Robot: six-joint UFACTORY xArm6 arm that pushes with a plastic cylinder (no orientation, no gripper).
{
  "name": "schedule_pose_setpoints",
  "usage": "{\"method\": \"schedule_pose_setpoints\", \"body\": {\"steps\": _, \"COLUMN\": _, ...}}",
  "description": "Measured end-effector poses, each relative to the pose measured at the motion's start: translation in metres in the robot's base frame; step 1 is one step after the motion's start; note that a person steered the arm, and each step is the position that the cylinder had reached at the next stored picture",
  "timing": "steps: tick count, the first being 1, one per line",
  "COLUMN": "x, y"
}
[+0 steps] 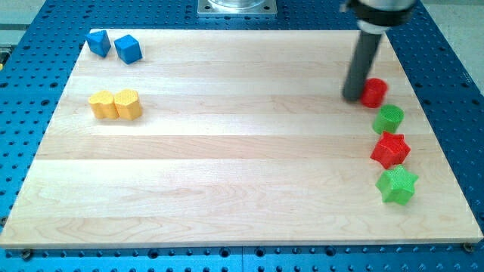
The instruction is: Push the yellow heart into the blue blocks
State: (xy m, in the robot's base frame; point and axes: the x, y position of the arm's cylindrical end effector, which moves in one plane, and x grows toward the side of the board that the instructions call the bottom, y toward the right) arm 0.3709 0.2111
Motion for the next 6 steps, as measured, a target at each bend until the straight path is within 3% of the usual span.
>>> {"method": "schedule_pose_setpoints", "body": {"steps": 2, "x": -0.047, "y": -0.037}}
{"method": "schedule_pose_setpoints", "body": {"steps": 3, "x": 0.021, "y": -0.168}}
{"method": "schedule_pose_setpoints", "body": {"steps": 4, "x": 0.058, "y": -0.32}}
{"method": "schedule_pose_setpoints", "body": {"steps": 5, "x": 0.058, "y": -0.458}}
{"method": "schedule_pose_setpoints", "body": {"steps": 6, "x": 0.047, "y": -0.484}}
